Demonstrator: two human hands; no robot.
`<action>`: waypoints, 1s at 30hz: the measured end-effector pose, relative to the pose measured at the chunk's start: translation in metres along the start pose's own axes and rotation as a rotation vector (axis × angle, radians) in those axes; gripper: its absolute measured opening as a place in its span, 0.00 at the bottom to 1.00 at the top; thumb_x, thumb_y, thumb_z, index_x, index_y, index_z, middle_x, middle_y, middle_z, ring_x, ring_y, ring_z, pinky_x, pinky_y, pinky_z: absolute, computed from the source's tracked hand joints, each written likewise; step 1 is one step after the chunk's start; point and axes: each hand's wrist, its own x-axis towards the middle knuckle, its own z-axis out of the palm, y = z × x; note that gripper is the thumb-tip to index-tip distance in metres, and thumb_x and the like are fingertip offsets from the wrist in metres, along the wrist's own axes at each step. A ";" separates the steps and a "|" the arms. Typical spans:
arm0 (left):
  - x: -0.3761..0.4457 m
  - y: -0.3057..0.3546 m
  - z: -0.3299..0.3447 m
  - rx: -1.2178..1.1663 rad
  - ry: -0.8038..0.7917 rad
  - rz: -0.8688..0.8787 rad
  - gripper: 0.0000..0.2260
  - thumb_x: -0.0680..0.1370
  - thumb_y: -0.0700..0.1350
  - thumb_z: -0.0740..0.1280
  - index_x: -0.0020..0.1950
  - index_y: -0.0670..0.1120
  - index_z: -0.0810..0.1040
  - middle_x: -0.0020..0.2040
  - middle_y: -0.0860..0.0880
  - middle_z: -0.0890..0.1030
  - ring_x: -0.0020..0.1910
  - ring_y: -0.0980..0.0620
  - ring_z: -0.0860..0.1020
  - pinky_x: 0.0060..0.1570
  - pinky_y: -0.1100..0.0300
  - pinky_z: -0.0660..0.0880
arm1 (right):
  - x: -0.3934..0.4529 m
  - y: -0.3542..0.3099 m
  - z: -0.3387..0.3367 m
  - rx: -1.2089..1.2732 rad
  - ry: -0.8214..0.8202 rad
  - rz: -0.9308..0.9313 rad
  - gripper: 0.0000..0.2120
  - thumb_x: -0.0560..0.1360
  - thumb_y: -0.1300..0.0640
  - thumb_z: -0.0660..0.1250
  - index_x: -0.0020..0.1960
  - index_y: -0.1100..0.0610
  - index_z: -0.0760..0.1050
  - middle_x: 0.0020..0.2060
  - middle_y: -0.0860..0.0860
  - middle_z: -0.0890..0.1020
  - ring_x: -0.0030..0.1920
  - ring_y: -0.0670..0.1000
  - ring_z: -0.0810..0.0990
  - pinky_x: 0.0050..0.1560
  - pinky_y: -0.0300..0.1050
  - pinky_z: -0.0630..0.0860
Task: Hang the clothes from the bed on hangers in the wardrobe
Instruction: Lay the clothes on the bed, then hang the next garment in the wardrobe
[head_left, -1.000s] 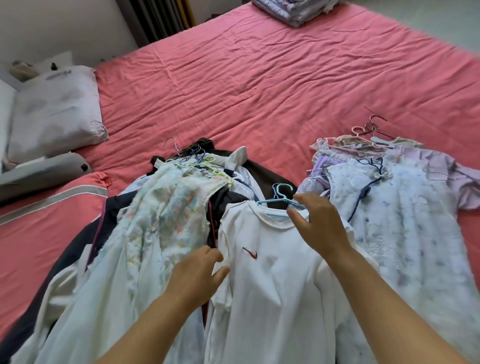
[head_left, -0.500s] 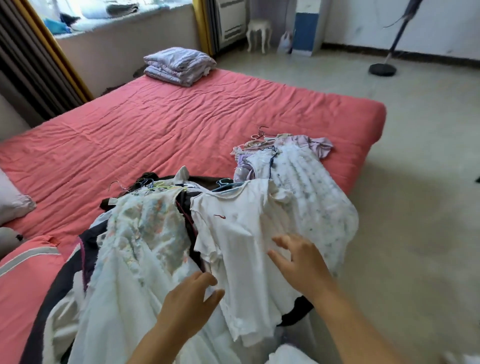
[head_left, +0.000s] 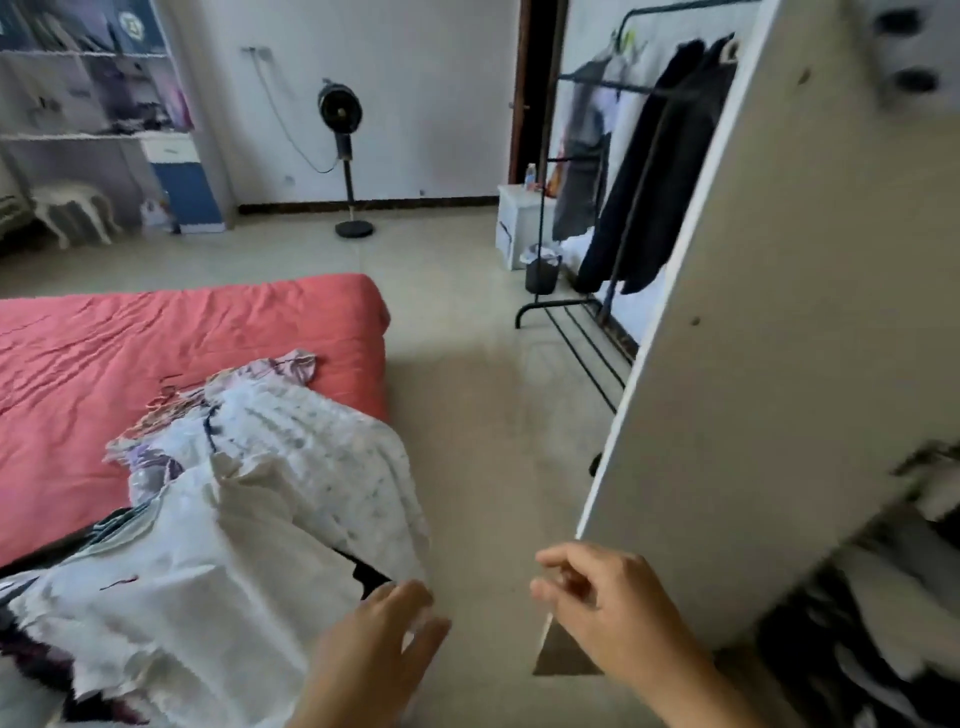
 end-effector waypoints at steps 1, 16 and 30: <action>0.005 0.019 0.004 0.008 -0.016 0.071 0.15 0.75 0.65 0.57 0.56 0.60 0.72 0.52 0.63 0.73 0.53 0.64 0.75 0.52 0.66 0.71 | -0.010 0.007 -0.017 -0.018 0.050 0.036 0.21 0.62 0.36 0.61 0.47 0.46 0.80 0.33 0.43 0.79 0.37 0.42 0.77 0.39 0.31 0.70; 0.046 0.367 0.065 0.140 -0.199 0.959 0.16 0.78 0.62 0.56 0.62 0.58 0.69 0.59 0.59 0.73 0.56 0.58 0.74 0.53 0.62 0.72 | -0.158 0.096 -0.282 -0.226 0.707 0.347 0.10 0.68 0.41 0.69 0.48 0.40 0.77 0.44 0.35 0.78 0.45 0.40 0.77 0.42 0.32 0.72; 0.021 0.634 0.010 -0.133 0.177 1.491 0.16 0.76 0.62 0.58 0.61 0.58 0.70 0.57 0.59 0.73 0.54 0.59 0.74 0.51 0.61 0.71 | -0.200 0.072 -0.488 -0.519 1.328 0.167 0.12 0.65 0.39 0.66 0.45 0.42 0.78 0.36 0.42 0.80 0.39 0.41 0.79 0.38 0.25 0.69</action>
